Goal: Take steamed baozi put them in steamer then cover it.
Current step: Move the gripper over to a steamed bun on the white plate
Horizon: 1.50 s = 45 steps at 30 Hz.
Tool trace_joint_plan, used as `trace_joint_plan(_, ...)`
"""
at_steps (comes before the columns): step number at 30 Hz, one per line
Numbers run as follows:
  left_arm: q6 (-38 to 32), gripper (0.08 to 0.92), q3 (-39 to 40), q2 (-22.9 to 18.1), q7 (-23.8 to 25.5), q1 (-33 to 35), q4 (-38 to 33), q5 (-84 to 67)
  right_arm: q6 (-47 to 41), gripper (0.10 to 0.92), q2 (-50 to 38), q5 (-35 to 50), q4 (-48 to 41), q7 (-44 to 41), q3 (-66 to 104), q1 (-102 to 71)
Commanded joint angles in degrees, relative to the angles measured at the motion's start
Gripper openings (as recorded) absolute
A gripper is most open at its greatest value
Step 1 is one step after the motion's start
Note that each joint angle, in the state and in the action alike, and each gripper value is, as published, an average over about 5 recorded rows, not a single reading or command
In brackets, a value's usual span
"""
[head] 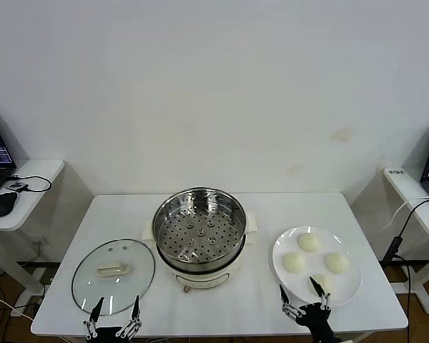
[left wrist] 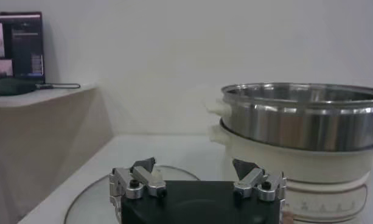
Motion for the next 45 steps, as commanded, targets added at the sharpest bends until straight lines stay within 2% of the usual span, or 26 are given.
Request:
trace_joint_plan(1, -1.5, 0.823, -0.5, 0.1, -1.7, -0.7, -0.5, 6.1, 1.0, 0.823, -10.8, -21.7, -2.7, 0.7, 6.4, 11.9)
trace_joint_plan(6, -1.5, 0.823, -0.8, -0.2, -3.1, -1.0, -0.3, 8.8, -1.5, 0.823, -19.4, -27.2, -5.3, -1.7, 5.7, 18.7)
trace_joint_plan(10, -1.3, 0.823, -0.6, -0.5, -4.4, -1.1, 0.3, 10.7, -5.4, 0.823, -26.7, -27.5, -8.5, -5.7, 3.2, 24.7)
trace_joint_plan(18, 2.8, 0.823, -0.5, 0.0, -4.7, -1.4, -0.2, 11.4, -15.3, 0.823, -44.4, -18.9, -16.7, -20.7, -7.1, 37.2)
trace_joint_plan(24, 4.4, 0.823, -0.7, 0.0, -5.7, -1.7, -0.5, 11.3, -17.2, 0.823, -52.3, -14.8, -22.4, -31.3, -23.7, 51.8)
trace_joint_plan(35, 4.4, 0.823, -0.9, -0.4, -6.4, -2.0, -0.4, 11.5, -17.1, 0.823, -52.6, -8.0, -29.8, -49.9, -65.1, 87.9)
trace_joint_plan(39, 4.4, 0.823, -1.5, -0.4, -6.5, -2.2, -0.5, 11.4, -14.3, 0.823, -50.4, -9.3, -33.3, -52.1, -73.9, 94.3)
trace_joint_plan(45, 4.4, 0.823, -2.1, -0.6, -6.5, -2.2, -0.5, 11.5, -13.5, 0.823, -44.8, -10.9, -39.9, -51.7, -76.2, 95.0)
